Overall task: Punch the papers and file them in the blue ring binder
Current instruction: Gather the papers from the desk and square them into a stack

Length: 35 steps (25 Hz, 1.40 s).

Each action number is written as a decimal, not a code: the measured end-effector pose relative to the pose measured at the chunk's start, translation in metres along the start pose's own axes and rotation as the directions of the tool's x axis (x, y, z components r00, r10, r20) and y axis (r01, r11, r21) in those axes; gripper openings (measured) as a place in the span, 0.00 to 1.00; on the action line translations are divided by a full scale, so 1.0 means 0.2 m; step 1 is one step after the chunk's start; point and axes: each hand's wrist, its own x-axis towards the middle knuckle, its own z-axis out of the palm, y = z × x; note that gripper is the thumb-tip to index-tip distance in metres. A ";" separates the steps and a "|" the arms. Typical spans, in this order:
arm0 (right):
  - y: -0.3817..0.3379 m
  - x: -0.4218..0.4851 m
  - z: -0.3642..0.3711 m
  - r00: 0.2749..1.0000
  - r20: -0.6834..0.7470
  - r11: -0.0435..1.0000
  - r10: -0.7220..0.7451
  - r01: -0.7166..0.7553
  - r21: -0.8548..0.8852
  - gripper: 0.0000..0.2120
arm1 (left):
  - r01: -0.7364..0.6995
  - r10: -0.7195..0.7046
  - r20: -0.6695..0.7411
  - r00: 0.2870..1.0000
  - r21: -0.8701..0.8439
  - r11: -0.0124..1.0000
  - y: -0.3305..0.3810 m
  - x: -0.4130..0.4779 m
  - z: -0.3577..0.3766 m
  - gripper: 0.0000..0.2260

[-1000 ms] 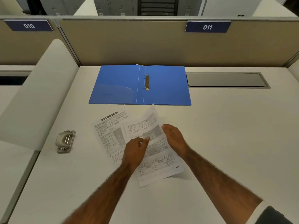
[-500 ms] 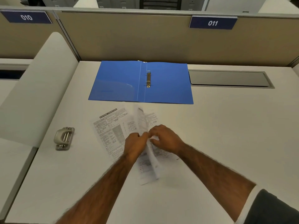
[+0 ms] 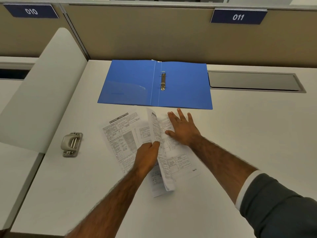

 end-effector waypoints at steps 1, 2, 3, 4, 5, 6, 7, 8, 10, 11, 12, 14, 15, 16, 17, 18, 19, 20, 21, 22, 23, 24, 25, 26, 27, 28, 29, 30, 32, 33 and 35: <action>-0.01 -0.02 0.00 1.000 -0.013 1.000 -0.020 0.020 -0.014 0.39 | -0.009 0.009 0.000 1.000 0.009 1.000 -0.01 0.00 0.00 0.12; -0.02 -0.04 0.00 0.999 -0.027 0.999 -0.038 0.038 -0.009 0.37 | -0.016 0.016 0.000 1.000 0.021 1.000 -0.01 0.00 0.00 0.12; -0.03 -0.07 -0.01 0.998 -0.037 0.998 -0.042 0.044 0.040 0.35 | -0.020 0.020 0.003 1.000 0.027 0.999 -0.01 -0.01 0.01 0.12; -0.05 -0.10 -0.02 0.999 -0.043 0.987 -0.022 0.028 0.159 0.34 | -0.022 0.022 0.009 1.000 0.023 0.999 -0.01 -0.02 0.01 0.12; -0.07 -0.14 -0.04 0.998 -0.051 0.933 0.032 -0.012 0.359 0.34 | -0.028 0.028 0.014 1.000 0.016 0.999 -0.01 -0.02 0.01 0.12; -0.09 -0.17 -0.05 0.990 -0.061 0.805 0.129 -0.069 0.589 0.35 | -0.042 0.042 0.022 0.999 0.010 0.999 0.00 -0.03 0.01 0.12; -0.12 -0.22 -0.08 0.968 -0.053 0.630 0.244 -0.116 0.768 0.34 | -0.061 0.061 0.030 0.998 0.003 0.998 0.01 -0.05 0.01 0.12; -0.15 -0.28 -0.11 0.941 -0.010 0.472 0.339 -0.161 0.867 0.33 | -0.081 0.081 0.038 0.996 -0.012 0.997 0.02 -0.06 0.02 0.13; -0.17 -0.35 -0.16 0.917 0.160 0.254 0.365 -0.264 0.931 0.27 | -0.087 0.090 0.055 0.994 -0.054 0.995 0.05 -0.08 0.04 0.19; -0.16 -0.39 -0.17 0.930 0.224 0.170 0.290 -0.280 0.945 0.26 | -0.081 0.083 0.056 0.995 -0.042 0.996 0.05 -0.09 0.04 0.23; -0.15 -0.42 -0.17 0.944 0.259 0.117 0.205 -0.286 0.951 0.27 | -0.085 0.086 0.057 0.995 -0.006 0.996 0.06 -0.10 0.05 0.28; -0.13 -0.46 -0.16 0.954 0.265 0.137 0.142 -0.284 0.949 0.26 | -0.113 0.105 0.087 0.991 0.097 0.989 0.06 -0.11 0.07 0.29; -0.12 -0.47 -0.15 0.952 0.257 0.192 0.169 -0.287 0.938 0.22 | -0.112 0.096 0.108 0.989 0.158 0.981 0.06 -0.12 0.08 0.27; -0.11 -0.47 -0.14 0.947 0.242 0.263 0.212 -0.294 0.919 0.15 | -0.111 0.084 0.127 0.988 0.230 0.967 0.05 -0.11 0.08 0.24; -0.11 -0.47 -0.12 0.940 0.225 0.315 0.255 -0.301 0.900 0.10 | -0.117 0.077 0.142 0.987 0.305 0.945 0.04 -0.10 0.08 0.23; -0.10 -0.48 -0.11 0.931 0.216 0.328 0.295 -0.310 0.892 0.09 | -0.115 0.067 0.137 0.988 0.375 0.920 0.03 -0.08 0.07 0.21; -0.09 -0.49 -0.11 0.924 0.209 0.316 0.322 -0.313 0.896 0.10 | -0.110 0.073 0.104 0.992 0.412 0.905 0.02 -0.06 0.06 0.19; -0.07 -0.52 -0.12 0.924 0.199 0.295 0.326 -0.300 0.907 0.11 | -0.117 0.111 0.038 0.993 0.406 0.906 0.03 -0.04 0.04 0.19; -0.04 -0.54 -0.14 0.932 0.187 0.262 0.310 -0.273 0.926 0.11 | -0.150 0.178 -0.045 0.983 0.369 0.917 0.04 -0.04 0.01 0.22; 0.00 -0.57 -0.16 0.945 0.172 0.214 0.280 -0.236 0.948 0.11 | -0.188 0.235 -0.130 0.963 0.297 0.936 0.06 -0.04 -0.03 0.26; 0.04 -0.60 -0.18 0.957 0.147 0.147 0.250 -0.188 0.971 0.11 | -0.214 0.248 -0.181 0.952 0.185 0.959 0.08 -0.03 -0.07 0.30; 0.07 -0.63 -0.20 0.968 0.115 0.068 0.223 -0.133 0.989 0.11 | -0.225 0.226 -0.172 0.959 0.021 0.974 0.11 -0.03 -0.11 0.32; 0.10 -0.66 -0.22 0.977 0.077 -0.008 0.196 -0.077 0.997 0.11 | -0.213 0.199 -0.094 0.976 -0.178 0.961 0.14 -0.02 -0.14 0.30; 0.13 -0.69 -0.23 0.984 0.035 -0.062 0.176 -0.024 0.998 0.12 | -0.175 0.197 0.032 0.980 -0.333 0.926 0.17 -0.01 -0.16 0.26; 0.14 -0.71 -0.25 0.986 -0.004 -0.088 0.164 0.019 0.996 0.12 | -0.148 0.222 0.137 0.965 -0.412 0.899 0.21 -0.01 -0.17 0.22; 0.14 -0.73 -0.26 0.985 -0.034 -0.081 0.168 0.049 0.996 0.13 | -0.156 0.251 0.188 0.950 -0.410 0.899 0.26 -0.03 -0.17 0.19; 0.14 -0.74 -0.28 0.981 -0.061 -0.058 0.186 0.073 0.996 0.14 | -0.195 0.276 0.188 0.943 -0.361 0.912 0.30 -0.06 -0.16 0.16; 0.13 -0.74 -0.30 0.972 -0.092 -0.036 0.217 0.102 0.994 0.16 | -0.251 0.310 0.162 0.937 -0.307 0.918 0.34 -0.08 -0.14 0.15; 0.11 -0.74 -0.33 0.942 -0.189 -0.020 0.276 0.202 0.979 0.18 | -0.356 0.394 0.119 0.911 -0.255 0.899 0.39 -0.12 -0.11 0.13; 0.11 -0.75 -0.36 0.924 -0.249 -0.018 0.289 0.265 0.964 0.18 | -0.398 0.436 0.110 0.893 -0.261 0.880 0.41 -0.14 -0.10 0.13; 0.10 -0.77 -0.40 0.900 -0.328 0.013 0.286 0.339 0.941 0.17 | -0.470 0.509 0.087 0.856 -0.279 0.838 0.43 -0.16 -0.11 0.14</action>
